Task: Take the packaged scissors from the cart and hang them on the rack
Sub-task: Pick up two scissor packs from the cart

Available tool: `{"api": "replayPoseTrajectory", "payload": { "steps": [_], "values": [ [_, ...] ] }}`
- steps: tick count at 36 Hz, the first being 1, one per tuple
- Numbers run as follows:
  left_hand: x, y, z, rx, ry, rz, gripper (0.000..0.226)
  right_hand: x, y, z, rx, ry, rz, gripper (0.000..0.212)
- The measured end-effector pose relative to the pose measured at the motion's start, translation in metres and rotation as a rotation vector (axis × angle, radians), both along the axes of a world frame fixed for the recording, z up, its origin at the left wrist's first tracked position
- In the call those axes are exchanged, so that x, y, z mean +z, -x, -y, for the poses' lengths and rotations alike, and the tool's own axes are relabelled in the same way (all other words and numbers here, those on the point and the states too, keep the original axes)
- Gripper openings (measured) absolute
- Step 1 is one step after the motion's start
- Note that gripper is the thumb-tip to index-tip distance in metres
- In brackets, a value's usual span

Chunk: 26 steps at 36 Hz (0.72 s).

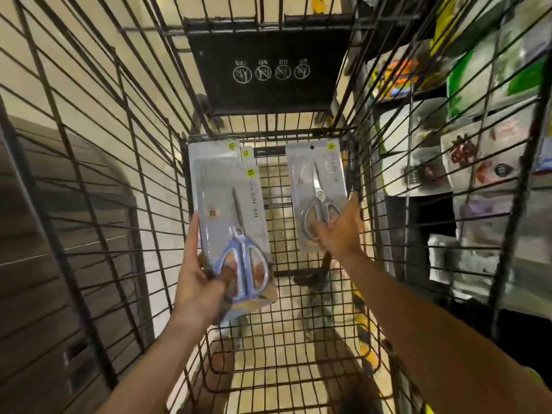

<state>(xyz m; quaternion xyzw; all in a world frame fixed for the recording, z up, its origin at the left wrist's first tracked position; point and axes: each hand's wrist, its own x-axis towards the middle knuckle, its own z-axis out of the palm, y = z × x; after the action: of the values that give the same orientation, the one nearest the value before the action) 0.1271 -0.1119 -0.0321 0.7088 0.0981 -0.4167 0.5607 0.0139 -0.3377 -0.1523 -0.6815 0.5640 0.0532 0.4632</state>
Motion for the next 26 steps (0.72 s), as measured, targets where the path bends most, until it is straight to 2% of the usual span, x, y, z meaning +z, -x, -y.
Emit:
{"api": "replayPoseTrajectory", "payload": {
  "steps": [4, 8, 12, 16, 21, 26],
  "values": [
    [0.004, 0.001, 0.004, 0.0, 0.035, 0.042, 0.096, -0.019, -0.003, -0.006, 0.085, 0.163, -0.112, 0.108],
    [0.003, 0.004, 0.003, -0.003, 0.053, 0.038, 0.095, -0.017, 0.0, -0.01, 0.003, 0.13, -0.076, 0.119],
    [0.001, 0.006, 0.001, -0.024, 0.053, 0.052, 0.101, -0.003, 0.002, -0.017, -0.096, 0.179, -0.082, 0.12],
    [0.004, 0.009, -0.003, -0.11, 0.028, 0.114, 0.099, 0.006, 0.01, -0.027, -0.191, 0.06, 0.038, 0.128],
    [0.012, 0.01, -0.005, -0.221, 0.003, 0.22, 0.087, 0.009, 0.023, -0.045, -0.244, -0.142, 0.195, 0.11],
    [0.017, 0.013, -0.006, -0.232, -0.011, 0.195, 0.089, 0.006, 0.031, -0.062, -0.34, -0.267, 0.337, 0.079]
  ]
}}
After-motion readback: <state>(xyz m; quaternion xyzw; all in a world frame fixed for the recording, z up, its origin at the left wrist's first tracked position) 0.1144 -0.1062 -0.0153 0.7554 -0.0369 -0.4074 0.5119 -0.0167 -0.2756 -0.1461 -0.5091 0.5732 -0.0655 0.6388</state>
